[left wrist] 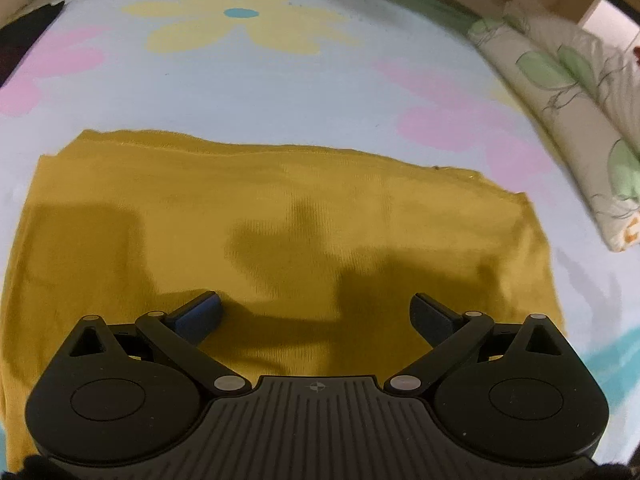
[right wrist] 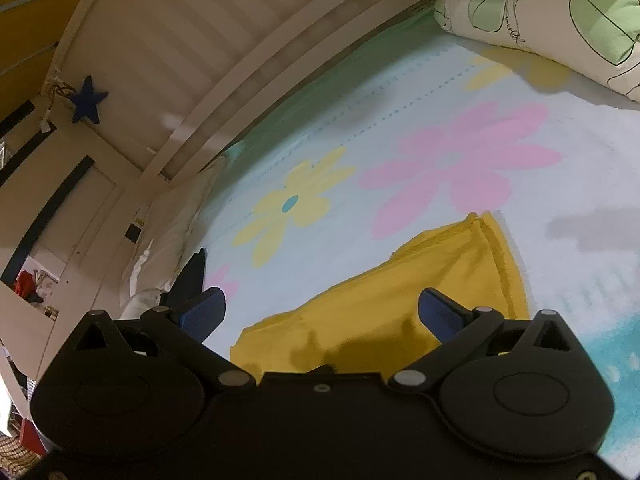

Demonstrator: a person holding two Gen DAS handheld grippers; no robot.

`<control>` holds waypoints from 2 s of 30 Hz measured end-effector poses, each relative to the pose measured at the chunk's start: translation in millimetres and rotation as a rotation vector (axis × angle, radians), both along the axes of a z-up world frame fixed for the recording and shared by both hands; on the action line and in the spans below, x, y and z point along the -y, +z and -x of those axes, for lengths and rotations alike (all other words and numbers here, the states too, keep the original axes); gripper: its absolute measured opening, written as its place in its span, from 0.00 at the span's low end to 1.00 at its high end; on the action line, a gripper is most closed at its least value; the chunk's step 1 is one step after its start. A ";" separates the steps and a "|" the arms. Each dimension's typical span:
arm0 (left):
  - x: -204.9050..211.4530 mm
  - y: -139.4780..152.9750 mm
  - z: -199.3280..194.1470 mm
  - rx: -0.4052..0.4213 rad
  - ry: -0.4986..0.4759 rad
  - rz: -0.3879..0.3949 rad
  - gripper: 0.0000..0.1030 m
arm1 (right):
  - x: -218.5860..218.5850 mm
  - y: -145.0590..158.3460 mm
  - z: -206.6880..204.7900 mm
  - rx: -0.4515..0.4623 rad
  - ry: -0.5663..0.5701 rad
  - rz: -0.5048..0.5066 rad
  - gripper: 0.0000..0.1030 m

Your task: Fold small clothes

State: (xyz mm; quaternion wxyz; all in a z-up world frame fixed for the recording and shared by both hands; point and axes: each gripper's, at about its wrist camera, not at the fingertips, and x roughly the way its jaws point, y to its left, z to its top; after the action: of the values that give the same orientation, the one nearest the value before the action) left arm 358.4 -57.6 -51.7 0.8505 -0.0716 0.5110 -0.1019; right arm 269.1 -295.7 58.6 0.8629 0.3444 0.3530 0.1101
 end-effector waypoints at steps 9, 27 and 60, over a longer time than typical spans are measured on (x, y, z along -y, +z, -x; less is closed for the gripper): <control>3.4 4.1 -7.7 -0.008 -0.020 -0.027 0.99 | -1.9 4.3 0.1 0.017 0.008 -0.031 1.00; -13.2 3.0 51.0 -0.079 -0.099 0.190 0.99 | -8.9 -15.1 -9.0 -0.059 0.035 0.007 1.00; -77.2 46.2 11.4 0.013 -0.092 0.198 0.98 | 65.6 -141.4 -27.8 -0.149 0.024 -0.219 1.00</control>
State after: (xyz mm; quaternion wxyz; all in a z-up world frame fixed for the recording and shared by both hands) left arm 347.0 19.6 -5.5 0.8370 -0.1311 0.4957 -0.1912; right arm 296.9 -361.3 -82.8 0.7902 0.4395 0.4059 0.1326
